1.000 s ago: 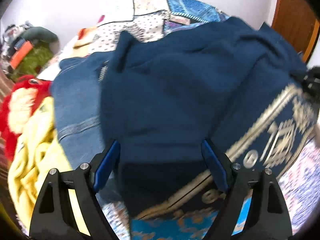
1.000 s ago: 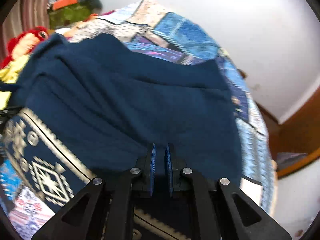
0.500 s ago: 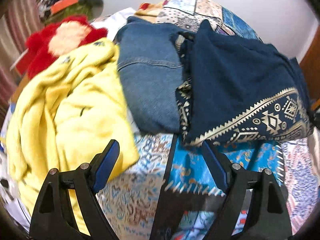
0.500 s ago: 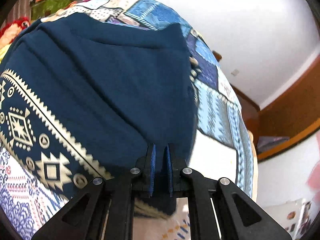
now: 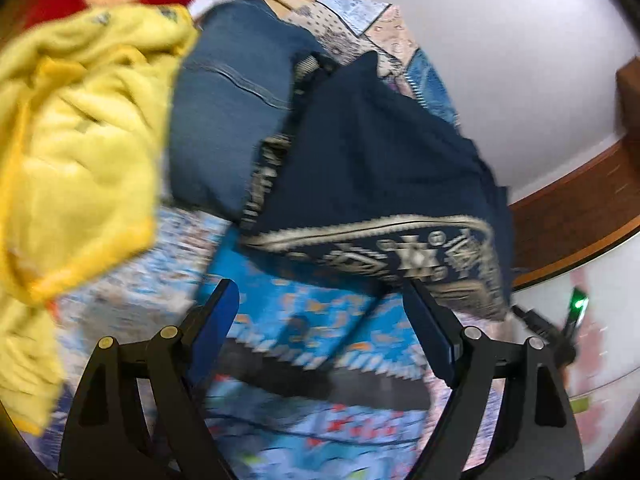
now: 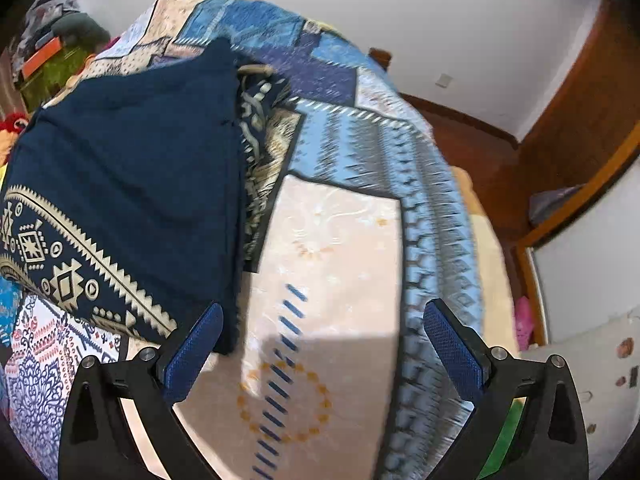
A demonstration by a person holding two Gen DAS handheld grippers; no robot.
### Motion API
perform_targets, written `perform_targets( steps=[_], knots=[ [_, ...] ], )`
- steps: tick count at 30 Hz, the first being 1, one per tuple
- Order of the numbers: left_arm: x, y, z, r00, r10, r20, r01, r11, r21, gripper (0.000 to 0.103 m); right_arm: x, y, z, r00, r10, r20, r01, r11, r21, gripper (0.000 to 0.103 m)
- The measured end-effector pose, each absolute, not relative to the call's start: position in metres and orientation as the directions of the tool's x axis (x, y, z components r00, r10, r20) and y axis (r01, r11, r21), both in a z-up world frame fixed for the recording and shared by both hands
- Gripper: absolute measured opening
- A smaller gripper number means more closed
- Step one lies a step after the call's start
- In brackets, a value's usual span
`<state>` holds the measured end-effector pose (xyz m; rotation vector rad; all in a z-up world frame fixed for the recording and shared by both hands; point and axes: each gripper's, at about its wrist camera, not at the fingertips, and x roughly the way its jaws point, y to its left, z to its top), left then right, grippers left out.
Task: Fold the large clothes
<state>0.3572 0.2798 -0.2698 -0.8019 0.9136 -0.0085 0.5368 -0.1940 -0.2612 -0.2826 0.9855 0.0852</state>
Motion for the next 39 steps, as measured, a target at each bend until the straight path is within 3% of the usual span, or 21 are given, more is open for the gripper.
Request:
perform_targets(
  steps=[6, 11, 18, 22, 24, 27, 29, 31, 34, 39],
  knots=[
    [0.386, 0.262, -0.293, 0.618, -0.398, -0.679, -0.305, 0.674, -0.673, 0.084, 0.514, -0.173, -0.238, 0.587, 0.031, -0.809, -0.275, 0.947, -0.164, 0.100],
    [0.409, 0.260, -0.325, 0.633, -0.480, -0.607, -0.321, 0.550, -0.771, 0.084, 0.518, -0.155, -0.235, 0.565, 0.109, -0.818, -0.314, 0.945, -0.091, 0.100],
    [0.431, 0.258, -0.300, 0.728, -0.438, -0.527, -0.218, 0.581, -0.784, 0.081, 0.530, -0.124, -0.253, 0.507, 0.154, -0.848, -0.366, 0.929, -0.049, 0.100],
    [0.451, 0.254, -0.300, 0.747, -0.335, -0.574, -0.244, 0.666, -0.705, 0.081, 0.536, -0.101, -0.246, 0.529, 0.165, -0.833, -0.393, 0.917, -0.068, 0.100],
    [0.464, 0.256, -0.308, 0.739, -0.304, -0.601, -0.277, 0.676, -0.682, 0.075, 0.538, -0.088, -0.236, 0.535, 0.199, -0.821, -0.416, 0.908, -0.051, 0.100],
    [0.478, 0.256, -0.311, 0.775, -0.267, -0.573, -0.293, 0.652, -0.699, 0.060, 0.543, -0.068, -0.221, 0.542, 0.248, -0.803, -0.443, 0.896, -0.022, 0.100],
    [0.482, 0.257, -0.304, 0.786, -0.238, -0.571, -0.299, 0.662, -0.687, 0.031, 0.547, -0.057, -0.216, 0.544, 0.267, -0.795, -0.456, 0.890, -0.013, 0.100],
    [0.483, 0.257, -0.296, 0.802, -0.233, -0.550, -0.280, 0.668, -0.690, 0.018, 0.551, -0.043, -0.214, 0.547, 0.275, -0.791, -0.463, 0.886, -0.012, 0.100],
    [0.483, 0.262, -0.275, 0.818, -0.219, -0.532, -0.254, 0.692, -0.676, 0.014, 0.554, -0.023, -0.219, 0.550, 0.291, -0.783, -0.476, 0.879, -0.008, 0.100],
    [0.480, 0.262, -0.227, 0.877, -0.227, -0.423, -0.168, 0.680, -0.713, 0.012, 0.553, 0.020, -0.256, 0.512, 0.292, -0.808, -0.538, 0.842, -0.036, 0.100]
  ],
)
